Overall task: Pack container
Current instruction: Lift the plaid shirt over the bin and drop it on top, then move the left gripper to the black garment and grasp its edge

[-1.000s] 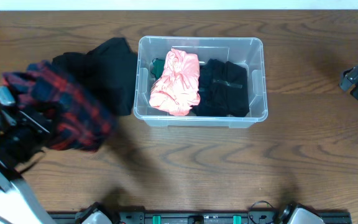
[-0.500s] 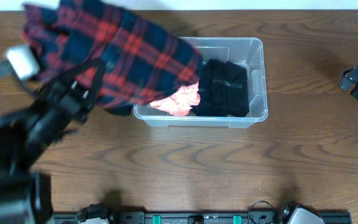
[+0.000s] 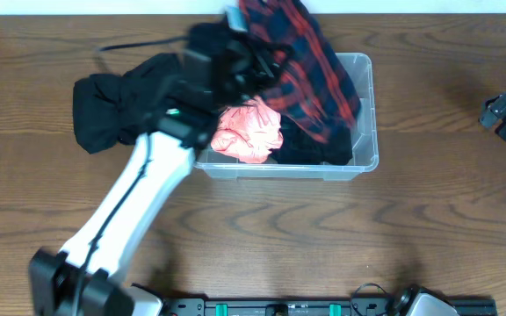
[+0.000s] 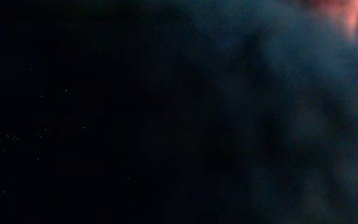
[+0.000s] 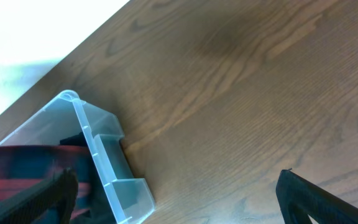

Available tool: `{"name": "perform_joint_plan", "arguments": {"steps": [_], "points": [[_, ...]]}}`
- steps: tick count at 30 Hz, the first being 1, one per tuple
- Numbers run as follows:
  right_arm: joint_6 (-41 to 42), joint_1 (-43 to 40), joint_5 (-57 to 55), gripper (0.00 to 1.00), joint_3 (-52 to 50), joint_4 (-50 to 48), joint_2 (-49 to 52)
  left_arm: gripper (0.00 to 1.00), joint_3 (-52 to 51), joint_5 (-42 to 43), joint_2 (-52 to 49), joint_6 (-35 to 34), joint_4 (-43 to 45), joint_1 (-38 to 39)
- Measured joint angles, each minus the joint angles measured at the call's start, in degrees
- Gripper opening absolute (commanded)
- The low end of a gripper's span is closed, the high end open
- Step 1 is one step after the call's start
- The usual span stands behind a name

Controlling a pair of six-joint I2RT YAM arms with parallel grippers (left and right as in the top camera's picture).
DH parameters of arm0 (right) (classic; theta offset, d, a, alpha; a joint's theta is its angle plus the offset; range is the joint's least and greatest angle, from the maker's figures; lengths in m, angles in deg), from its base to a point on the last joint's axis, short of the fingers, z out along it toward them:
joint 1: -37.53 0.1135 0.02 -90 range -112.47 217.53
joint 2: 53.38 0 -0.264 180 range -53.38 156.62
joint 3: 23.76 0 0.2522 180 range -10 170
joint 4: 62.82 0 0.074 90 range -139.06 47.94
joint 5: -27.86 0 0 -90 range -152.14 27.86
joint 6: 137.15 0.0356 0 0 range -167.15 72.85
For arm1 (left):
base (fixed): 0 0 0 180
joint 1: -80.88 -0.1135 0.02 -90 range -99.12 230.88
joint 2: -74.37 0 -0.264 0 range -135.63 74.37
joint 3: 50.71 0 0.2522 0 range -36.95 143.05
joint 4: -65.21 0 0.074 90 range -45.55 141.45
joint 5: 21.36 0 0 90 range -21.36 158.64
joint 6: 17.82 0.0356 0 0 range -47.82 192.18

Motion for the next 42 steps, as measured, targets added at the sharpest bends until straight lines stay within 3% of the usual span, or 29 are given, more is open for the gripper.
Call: {"name": "perform_joint_plan", "arguments": {"steps": [5, 10, 11, 12, 15, 16, 25, 34, 42], "points": [[0.0, 0.0, 0.0, 0.99, 0.02, 0.0, 0.0, 0.06, 0.02, -4.13, -4.42, -1.55, -1.01, 3.52], [0.0, 0.0, 0.02, 0.99, 0.02, 0.02, 0.0, 0.06, 0.09, -9.35, -4.83, -0.66, -10.6, 3.34], [0.0, 0.0, 0.0, 0.99, 0.02, 0.0, 0.0, 0.1, 0.13, -10.75, -4.83, 0.07, -13.4, 3.02], [0.0, 0.0, 0.0, 0.99, 0.02, 0.0, 0.0, 0.22, 0.15, -12.13, -4.83, 0.68, -15.96, 2.67], [0.0, 0.0, 0.02, 0.99, 0.0, 0.0, 0.0, 0.78, 0.13, -15.19, -4.83, 3.26, -21.44, 1.46], [0.0, 0.0, 0.0, 0.99, 0.0, 0.0, 0.0, 0.85, 0.13, -15.74, -4.83, 4.79, -22.73, 0.96], [0.0, 0.0, 0.02, 0.99, 0.0, 0.0, 0.0, 0.96, 0.15, -17.07, -2.86, 19.61, -37.07, -7.13], [0.0, 0.0, 0.0, 0.99, 0.0, 0.0, 0.0, 0.98, 0.39, -17.33, 6.67, 28.09, -47.34, -32.72], [0.0, 0.0, 0.0, 0.99, 0.0, 0.0, 0.0, 0.98, 0.39, -7.28, -0.68, 37.05, -47.21, -52.85]]}}
